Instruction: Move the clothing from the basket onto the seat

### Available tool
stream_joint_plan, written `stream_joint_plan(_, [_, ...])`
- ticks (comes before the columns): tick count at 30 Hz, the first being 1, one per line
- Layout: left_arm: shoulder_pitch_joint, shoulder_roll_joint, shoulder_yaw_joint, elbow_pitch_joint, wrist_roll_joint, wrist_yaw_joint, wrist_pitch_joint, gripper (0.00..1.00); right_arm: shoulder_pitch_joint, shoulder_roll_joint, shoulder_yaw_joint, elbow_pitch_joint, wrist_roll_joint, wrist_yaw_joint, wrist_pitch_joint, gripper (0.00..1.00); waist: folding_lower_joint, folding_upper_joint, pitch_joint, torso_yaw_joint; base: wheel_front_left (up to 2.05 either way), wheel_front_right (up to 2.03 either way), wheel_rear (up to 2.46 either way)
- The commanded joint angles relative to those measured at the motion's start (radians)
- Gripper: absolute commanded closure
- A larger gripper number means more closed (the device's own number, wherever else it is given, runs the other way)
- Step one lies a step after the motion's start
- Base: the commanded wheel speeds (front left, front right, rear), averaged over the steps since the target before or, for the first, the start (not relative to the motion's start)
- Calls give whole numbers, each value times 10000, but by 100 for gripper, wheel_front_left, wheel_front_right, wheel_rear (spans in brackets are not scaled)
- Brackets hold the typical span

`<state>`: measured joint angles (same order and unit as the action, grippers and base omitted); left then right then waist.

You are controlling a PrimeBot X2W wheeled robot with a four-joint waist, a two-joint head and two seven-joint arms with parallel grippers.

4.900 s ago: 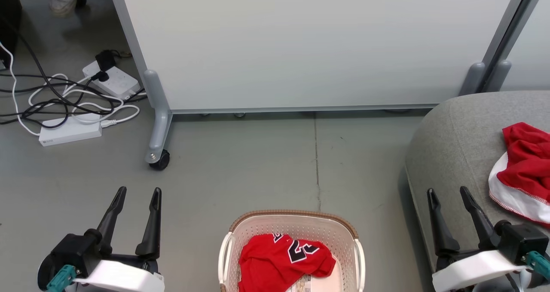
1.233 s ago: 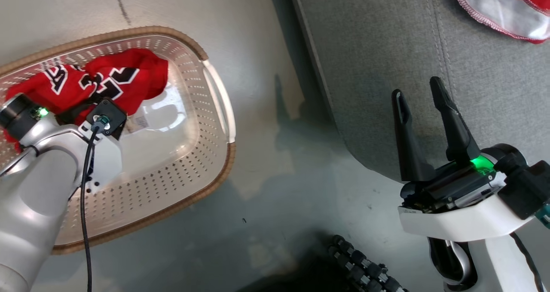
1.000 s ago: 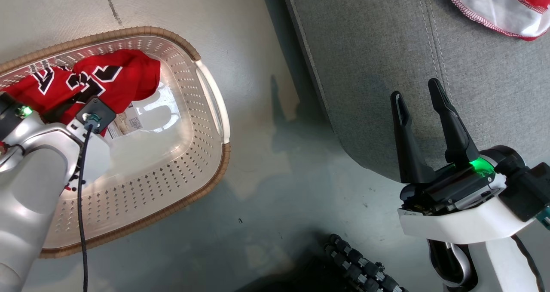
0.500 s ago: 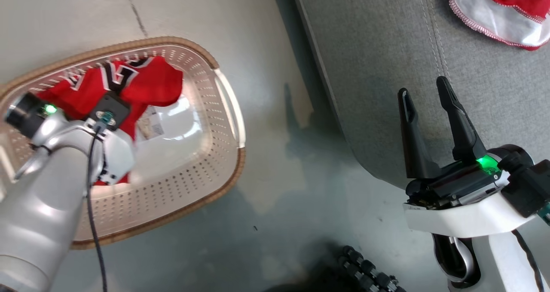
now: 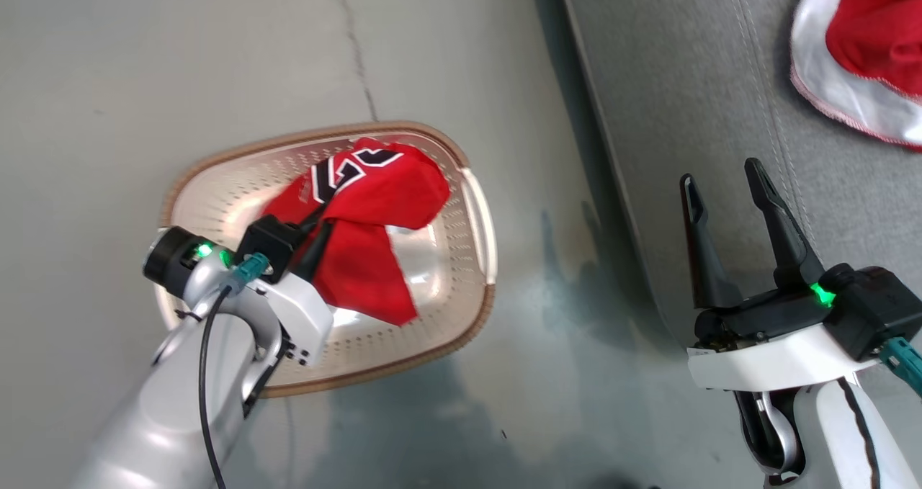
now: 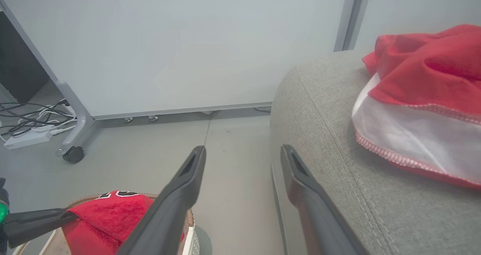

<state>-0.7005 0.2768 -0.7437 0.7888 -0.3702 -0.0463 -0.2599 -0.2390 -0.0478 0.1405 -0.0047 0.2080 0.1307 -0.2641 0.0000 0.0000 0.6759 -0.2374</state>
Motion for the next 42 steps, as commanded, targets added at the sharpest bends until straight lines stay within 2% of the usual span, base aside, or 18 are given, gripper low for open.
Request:
stream_joint_plan(1, [333, -44, 202, -448, -79, 60, -39, 100, 45, -56, -109, 105, -210, 3, 92, 0, 0, 0, -854, 822, 0, 0, 0])
stream_joint_plan(6, [1367, -197, 989, -1931, -198, 176, -41, 100, 133, -53, -261, 227, -484, 3, 519, 0, 0, 0, -1812, 1458, 0, 0, 0])
stream_joint_plan(17, [2834, -485, 2505, -3826, -384, 236, -44, 100, 574, -54, -605, 339, -389, 3, 874, 0, 0, 0, -3192, 2150, 0, 0, 0])
stream_joint_plan(19, [3116, -582, 2814, -4204, -471, 138, -44, 100, 711, -51, -651, 382, -371, 3, 925, 0, 0, 0, -3451, 2250, 0, 0, 0])
stream_joint_plan(33, [4160, -756, 4388, -6309, -323, -157, -43, 100, 1410, -53, -699, 398, -245, 3, 1266, 0, 0, 0, -4721, 2453, 0, 0, 0])
stream_joint_plan(42, [4671, -898, 4538, -7129, 15, -325, -43, 100, 1971, -52, -752, 491, -156, 3, 1400, 0, 0, 0, -5644, 2479, 0, 0, 0])
